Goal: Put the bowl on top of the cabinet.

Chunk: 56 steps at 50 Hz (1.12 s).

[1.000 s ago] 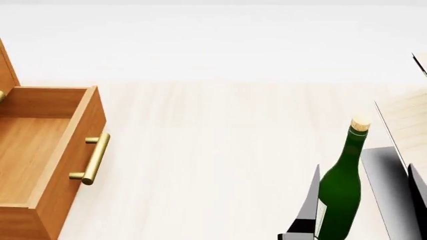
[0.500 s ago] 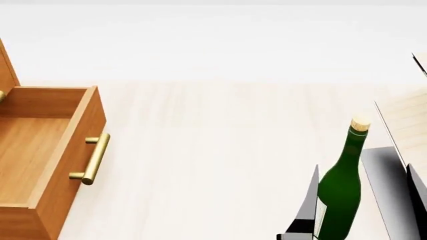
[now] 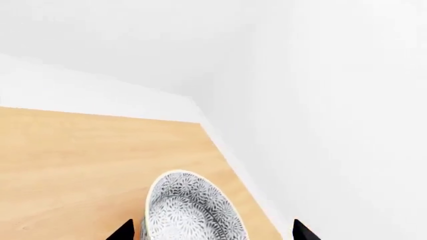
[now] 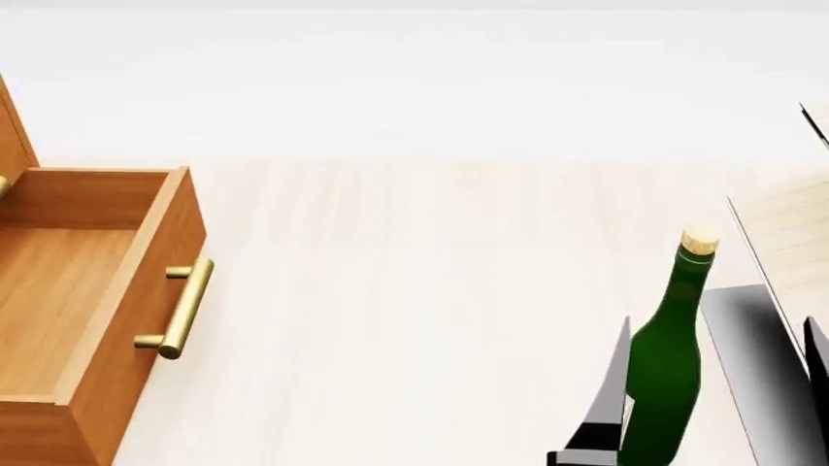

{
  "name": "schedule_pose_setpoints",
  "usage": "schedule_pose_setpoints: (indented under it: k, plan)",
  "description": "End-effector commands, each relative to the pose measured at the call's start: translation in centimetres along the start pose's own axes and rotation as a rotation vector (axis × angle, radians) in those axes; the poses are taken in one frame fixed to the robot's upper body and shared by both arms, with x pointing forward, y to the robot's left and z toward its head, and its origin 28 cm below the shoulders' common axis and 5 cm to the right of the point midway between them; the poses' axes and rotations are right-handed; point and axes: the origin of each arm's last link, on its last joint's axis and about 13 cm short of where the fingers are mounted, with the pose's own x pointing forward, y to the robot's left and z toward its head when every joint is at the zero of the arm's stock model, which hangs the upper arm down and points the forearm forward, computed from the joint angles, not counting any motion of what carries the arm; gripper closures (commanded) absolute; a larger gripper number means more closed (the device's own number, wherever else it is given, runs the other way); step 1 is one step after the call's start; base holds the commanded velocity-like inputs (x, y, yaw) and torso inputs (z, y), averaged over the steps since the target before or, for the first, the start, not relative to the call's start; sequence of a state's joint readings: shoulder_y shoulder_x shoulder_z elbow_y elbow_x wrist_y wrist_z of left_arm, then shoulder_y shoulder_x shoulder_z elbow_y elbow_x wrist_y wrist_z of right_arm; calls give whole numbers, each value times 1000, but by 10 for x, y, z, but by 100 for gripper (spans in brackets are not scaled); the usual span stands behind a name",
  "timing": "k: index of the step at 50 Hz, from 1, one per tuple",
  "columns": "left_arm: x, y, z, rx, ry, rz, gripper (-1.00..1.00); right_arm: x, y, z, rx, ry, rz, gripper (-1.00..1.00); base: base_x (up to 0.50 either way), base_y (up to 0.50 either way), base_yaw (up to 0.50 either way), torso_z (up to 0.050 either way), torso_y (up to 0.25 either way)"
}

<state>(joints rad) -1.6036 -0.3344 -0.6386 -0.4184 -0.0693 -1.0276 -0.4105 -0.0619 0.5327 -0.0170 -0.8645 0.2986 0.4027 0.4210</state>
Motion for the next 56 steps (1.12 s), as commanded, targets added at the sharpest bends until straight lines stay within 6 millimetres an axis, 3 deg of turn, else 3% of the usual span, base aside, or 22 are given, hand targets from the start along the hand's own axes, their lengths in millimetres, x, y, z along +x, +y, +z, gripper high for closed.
schedule_pose_setpoints:
  k: [1,17,31,35,56]
  plan:
    - [-58,22,-12,18,-122,-141,-100,0,-2,3,2,-12,-11,-100,0,0,0,0,0]
    - [-113,84,-84,115,-466,-305,-100,-4,-11,8,-23,-76,-88,-100,0,0,0,0,0]
    - [-154,111,-91,8,-702,-384,-100,-10,-14,14,-30,-146,-141,-100,0,0,0,0,0]
    - [-162,121,-105,-18,-756,-409,-100,-13,-17,17,-22,-184,-171,-100,0,0,0,0,0]
    - [-179,140,-128,-97,-886,-473,-100,-25,-20,23,-37,-314,-232,-100,0,0,0,0,0]
